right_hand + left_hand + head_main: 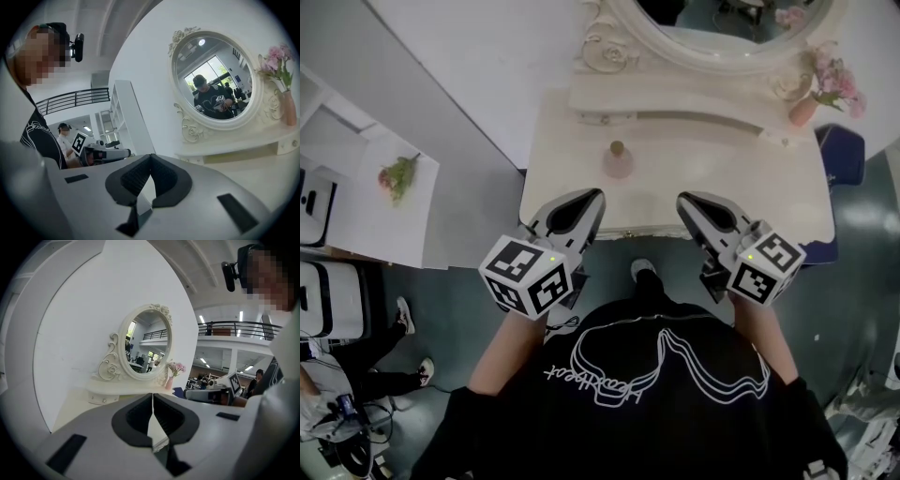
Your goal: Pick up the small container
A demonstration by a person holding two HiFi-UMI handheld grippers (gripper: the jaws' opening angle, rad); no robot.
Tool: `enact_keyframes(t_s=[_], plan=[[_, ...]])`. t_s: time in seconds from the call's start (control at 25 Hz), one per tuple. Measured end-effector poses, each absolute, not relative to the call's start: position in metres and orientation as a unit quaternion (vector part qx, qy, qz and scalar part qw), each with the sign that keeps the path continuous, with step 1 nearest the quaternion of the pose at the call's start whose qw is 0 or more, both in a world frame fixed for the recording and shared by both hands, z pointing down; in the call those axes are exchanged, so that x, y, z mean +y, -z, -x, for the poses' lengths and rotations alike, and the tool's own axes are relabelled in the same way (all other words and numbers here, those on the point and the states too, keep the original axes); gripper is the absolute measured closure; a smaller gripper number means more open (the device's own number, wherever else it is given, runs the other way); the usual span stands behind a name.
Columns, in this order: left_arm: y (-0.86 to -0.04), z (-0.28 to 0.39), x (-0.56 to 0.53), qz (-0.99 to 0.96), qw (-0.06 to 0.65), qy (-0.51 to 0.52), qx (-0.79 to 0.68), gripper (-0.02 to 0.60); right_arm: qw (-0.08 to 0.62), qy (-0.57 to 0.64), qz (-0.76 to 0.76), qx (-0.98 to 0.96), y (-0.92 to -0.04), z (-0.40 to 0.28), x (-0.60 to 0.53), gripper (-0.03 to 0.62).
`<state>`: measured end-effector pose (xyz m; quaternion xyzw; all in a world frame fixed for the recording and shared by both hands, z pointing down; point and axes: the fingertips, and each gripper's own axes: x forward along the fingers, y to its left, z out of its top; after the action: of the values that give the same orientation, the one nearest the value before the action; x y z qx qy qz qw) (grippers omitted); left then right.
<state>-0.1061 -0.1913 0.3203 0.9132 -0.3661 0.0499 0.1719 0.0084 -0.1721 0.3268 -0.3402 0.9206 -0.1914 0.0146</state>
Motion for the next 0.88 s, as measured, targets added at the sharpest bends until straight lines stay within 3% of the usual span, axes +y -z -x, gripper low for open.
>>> enact_keyframes(t_s=[0.24,0.88], plan=[[-0.334,0.091,-0.235,-0.911,0.186,-0.056,-0.365,0.569,0.007,0.209,0.336,0.918,-0.341,-0.023,-0.222,0.586],[-0.406,0.074,-0.320,-0.897,0.183,-0.120,-0.384,0.443,-0.016,0.246,0.328,0.912,-0.382,-0.049,-0.293,0.586]])
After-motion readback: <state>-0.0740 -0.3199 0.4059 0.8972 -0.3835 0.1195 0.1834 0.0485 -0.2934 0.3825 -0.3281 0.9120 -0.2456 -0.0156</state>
